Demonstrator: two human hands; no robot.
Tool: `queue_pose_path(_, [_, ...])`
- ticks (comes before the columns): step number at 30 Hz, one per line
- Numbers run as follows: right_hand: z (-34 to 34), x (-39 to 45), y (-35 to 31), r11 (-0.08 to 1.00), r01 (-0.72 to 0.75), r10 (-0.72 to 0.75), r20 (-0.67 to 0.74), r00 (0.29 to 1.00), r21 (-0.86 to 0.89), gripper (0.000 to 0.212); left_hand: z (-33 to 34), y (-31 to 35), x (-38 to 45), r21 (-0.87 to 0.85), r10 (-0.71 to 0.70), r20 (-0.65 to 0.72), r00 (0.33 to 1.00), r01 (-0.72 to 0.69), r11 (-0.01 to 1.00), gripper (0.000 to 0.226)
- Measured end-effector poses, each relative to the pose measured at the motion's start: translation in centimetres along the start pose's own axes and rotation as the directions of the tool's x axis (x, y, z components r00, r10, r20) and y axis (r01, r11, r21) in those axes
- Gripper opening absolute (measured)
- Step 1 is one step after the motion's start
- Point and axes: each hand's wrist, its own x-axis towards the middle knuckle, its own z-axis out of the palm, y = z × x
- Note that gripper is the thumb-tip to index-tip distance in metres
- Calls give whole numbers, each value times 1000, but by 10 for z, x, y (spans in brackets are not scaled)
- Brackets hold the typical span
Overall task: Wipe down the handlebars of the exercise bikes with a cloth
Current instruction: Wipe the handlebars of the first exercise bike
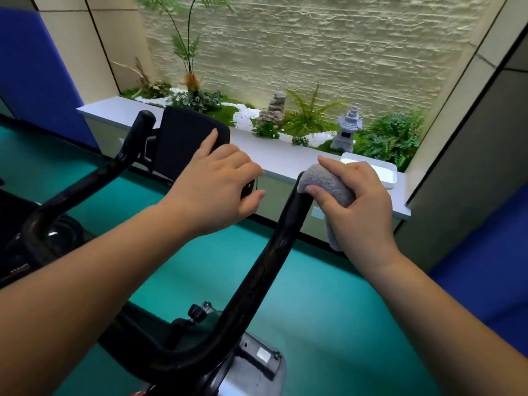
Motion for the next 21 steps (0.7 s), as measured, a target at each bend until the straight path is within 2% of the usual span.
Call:
queue_pose_path(3, [9, 1, 2, 998, 36, -40, -95, 995, -42, 39, -1, -2, 1, -16, 2, 1, 1000, -2, 1000, 47])
queue_pose_path(10, [29, -32, -4, 993, 56, -64, -85, 994, -101, 41, 3, -8, 5, -37, 64, -19, 998, -65, 997, 46])
queue_pose_path(16, [33, 9, -15, 985, -31, -8, -229, 974, -169, 36, 1, -14, 9, -7, 134, 37, 990, -134, 991, 52])
queue_pose_path(18, [36, 3, -18, 985, -54, 15, -225, 974, -166, 37, 1, -18, 11, -6, 171, 37, 985, -171, 985, 55])
queue_pose_path(21, [44, -41, -21, 981, -17, -12, -148, 989, -194, 40, 4, -24, 12, -76, 210, 27, 977, -208, 975, 54])
